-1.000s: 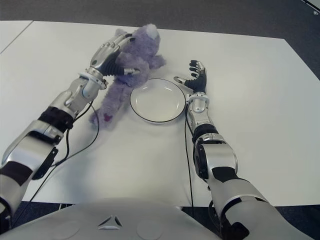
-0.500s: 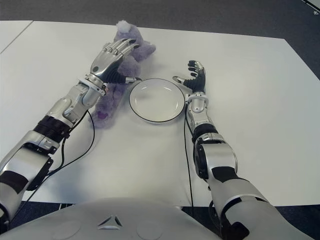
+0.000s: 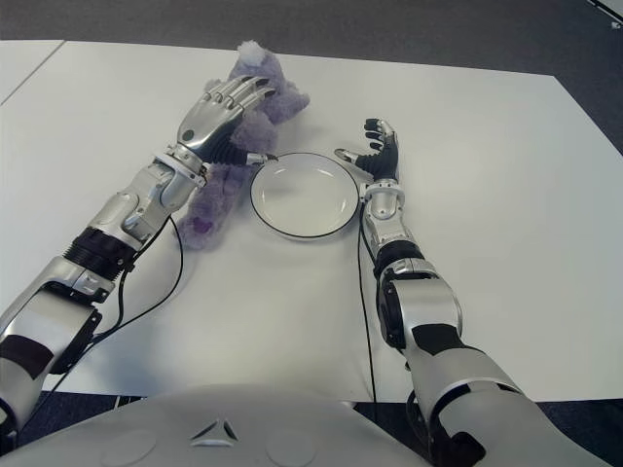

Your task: Put the doll into the plate.

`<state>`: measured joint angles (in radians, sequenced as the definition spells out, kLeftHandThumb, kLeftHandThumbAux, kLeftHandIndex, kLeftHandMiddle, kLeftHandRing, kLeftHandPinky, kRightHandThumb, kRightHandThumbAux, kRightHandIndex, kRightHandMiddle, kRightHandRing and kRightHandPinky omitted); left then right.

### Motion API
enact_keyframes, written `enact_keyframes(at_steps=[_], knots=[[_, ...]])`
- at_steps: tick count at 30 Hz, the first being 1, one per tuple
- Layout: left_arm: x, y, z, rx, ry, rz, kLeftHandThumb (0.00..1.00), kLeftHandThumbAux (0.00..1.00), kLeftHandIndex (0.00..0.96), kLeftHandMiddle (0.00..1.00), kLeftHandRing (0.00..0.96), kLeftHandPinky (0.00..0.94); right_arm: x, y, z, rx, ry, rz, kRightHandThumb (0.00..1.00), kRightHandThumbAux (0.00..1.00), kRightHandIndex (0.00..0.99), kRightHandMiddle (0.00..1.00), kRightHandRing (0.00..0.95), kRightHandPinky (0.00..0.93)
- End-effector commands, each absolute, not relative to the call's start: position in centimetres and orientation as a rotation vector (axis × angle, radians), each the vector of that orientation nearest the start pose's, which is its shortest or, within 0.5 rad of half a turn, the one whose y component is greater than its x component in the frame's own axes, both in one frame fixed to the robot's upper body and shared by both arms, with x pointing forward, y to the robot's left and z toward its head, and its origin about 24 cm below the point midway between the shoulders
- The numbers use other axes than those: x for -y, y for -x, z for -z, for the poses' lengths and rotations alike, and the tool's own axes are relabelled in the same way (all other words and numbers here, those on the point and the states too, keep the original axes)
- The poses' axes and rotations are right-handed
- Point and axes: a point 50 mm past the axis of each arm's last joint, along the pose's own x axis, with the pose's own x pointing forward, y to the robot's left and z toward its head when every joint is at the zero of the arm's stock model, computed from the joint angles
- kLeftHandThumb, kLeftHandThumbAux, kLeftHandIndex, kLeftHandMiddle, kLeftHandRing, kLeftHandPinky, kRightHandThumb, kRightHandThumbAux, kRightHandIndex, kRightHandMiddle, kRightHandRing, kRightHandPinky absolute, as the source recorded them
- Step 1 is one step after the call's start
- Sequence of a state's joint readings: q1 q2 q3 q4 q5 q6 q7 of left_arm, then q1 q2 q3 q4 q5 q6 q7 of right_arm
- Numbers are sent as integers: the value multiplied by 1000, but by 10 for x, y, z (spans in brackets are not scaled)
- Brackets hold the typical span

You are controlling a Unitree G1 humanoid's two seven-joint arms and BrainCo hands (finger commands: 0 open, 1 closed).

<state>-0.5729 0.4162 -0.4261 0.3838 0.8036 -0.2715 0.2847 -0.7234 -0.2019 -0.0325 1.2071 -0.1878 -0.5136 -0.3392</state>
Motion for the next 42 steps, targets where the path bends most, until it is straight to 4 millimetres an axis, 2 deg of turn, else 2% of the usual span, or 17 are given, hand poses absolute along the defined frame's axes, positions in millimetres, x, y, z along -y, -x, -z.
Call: enact_keyframes(at_steps=[1, 6, 13, 18, 27, 33, 42], knots=[[-110, -321, -67, 493, -1284, 403, 0, 374, 0, 0, 0, 0, 171, -261, 79, -403, 387, 144, 0, 915, 248, 275, 246, 243], [-124, -338, -52, 387, -1340, 385, 0, 386, 0, 0, 0, 0, 171, -260, 79, -399, 369, 147, 0, 913, 246, 275, 244, 239], [-135, -352, -45, 344, -1465, 285, 0, 448, 0, 0, 0, 0, 173, -259, 79, -394, 348, 152, 0, 901, 242, 274, 247, 247], [-134, -356, -45, 348, -1591, 216, 0, 465, 0, 0, 0, 0, 173, -259, 79, -388, 348, 156, 0, 903, 246, 276, 253, 253], [-129, -360, -38, 284, -1688, 210, 0, 466, 0, 0, 0, 0, 175, -258, 80, -395, 340, 159, 0, 894, 244, 271, 249, 247], [-121, -354, -14, 152, -1752, 248, 0, 459, 0, 0, 0, 0, 177, -258, 80, -401, 320, 163, 0, 905, 240, 266, 241, 245], [-121, -358, -14, 75, -1865, 223, 0, 417, 0, 0, 0, 0, 179, -257, 80, -396, 289, 181, 0, 943, 249, 278, 251, 258]])
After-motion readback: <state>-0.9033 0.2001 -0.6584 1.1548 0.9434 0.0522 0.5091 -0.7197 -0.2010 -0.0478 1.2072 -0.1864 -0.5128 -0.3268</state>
